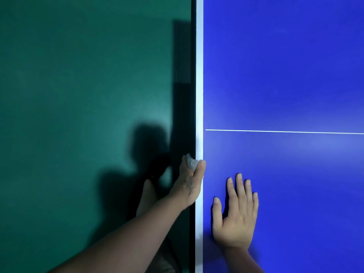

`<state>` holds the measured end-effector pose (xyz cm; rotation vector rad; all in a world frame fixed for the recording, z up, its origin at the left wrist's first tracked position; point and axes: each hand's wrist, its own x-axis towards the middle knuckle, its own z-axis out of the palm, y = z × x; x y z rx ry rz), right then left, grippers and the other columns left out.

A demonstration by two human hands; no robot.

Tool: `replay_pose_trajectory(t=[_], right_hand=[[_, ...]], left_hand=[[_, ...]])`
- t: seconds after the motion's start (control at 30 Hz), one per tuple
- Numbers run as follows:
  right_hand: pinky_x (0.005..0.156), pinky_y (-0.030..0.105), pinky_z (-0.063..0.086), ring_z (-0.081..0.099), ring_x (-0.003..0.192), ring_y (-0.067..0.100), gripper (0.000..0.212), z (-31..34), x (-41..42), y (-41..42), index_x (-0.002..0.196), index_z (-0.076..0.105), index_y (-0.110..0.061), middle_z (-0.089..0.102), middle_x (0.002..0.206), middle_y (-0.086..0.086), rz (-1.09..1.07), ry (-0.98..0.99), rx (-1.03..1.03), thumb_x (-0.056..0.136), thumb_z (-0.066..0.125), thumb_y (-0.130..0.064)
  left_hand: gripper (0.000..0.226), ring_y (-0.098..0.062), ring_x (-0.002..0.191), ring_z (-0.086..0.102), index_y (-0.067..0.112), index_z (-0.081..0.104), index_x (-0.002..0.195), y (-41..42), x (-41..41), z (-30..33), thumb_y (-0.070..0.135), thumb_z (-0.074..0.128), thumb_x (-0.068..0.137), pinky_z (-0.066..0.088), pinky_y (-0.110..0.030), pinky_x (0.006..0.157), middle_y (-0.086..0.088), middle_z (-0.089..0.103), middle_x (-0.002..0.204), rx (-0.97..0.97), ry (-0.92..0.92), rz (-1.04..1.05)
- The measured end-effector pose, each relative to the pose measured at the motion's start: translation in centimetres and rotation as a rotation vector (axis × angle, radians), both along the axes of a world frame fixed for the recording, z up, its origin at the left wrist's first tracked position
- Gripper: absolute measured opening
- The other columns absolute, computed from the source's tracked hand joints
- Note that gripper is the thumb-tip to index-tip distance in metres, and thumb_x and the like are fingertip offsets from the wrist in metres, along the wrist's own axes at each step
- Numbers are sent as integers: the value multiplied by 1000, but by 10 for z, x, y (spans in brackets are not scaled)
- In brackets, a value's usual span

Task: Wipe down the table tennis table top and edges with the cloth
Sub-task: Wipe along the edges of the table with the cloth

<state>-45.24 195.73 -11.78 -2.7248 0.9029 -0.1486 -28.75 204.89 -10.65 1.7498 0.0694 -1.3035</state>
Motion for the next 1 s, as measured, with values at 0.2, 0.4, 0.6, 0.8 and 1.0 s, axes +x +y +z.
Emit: replay_pose_trajectory(t=[0.2,0.4,0.6,0.8,1.0], right_hand=[[120,52,31,49,148,37,51,7,17,-3,138,68,-10,53,159,5,-85,-71,22,99,60,-42],[120,44,30,51,144,21,41,20,167,-57,138,65,-15,54,156,1,-51,-291,1,104,62,-37],[128,52,25,39,156,28,45,13,317,-116,145,61,-15,46,166,3,83,-288,-12,108,51,-39],[135,47,6,13,166,21,62,-2,363,-132,167,37,-21,22,178,-4,29,-26,1,112,31,-49],[135,47,8,14,166,21,61,-2,366,-131,167,37,-21,23,178,-3,16,-4,-50,112,34,-47]], left_hand=[[88,-34,120,55,7,50,124,-17,67,10,82,22,87,41,-39,99,-18,51,133,9,-62,-80],[96,-27,83,51,-7,50,107,-61,147,-30,82,25,83,46,-45,87,-28,53,103,21,-227,21],[120,-35,153,35,8,33,159,-33,89,-34,99,23,81,26,-51,127,-22,36,164,21,-74,51],[84,9,152,4,49,4,166,-36,89,-26,85,31,95,-2,-22,129,34,10,166,8,-27,101],[64,-20,112,58,5,51,129,-102,222,-31,62,36,102,40,-7,94,-12,58,128,-43,-222,235]])
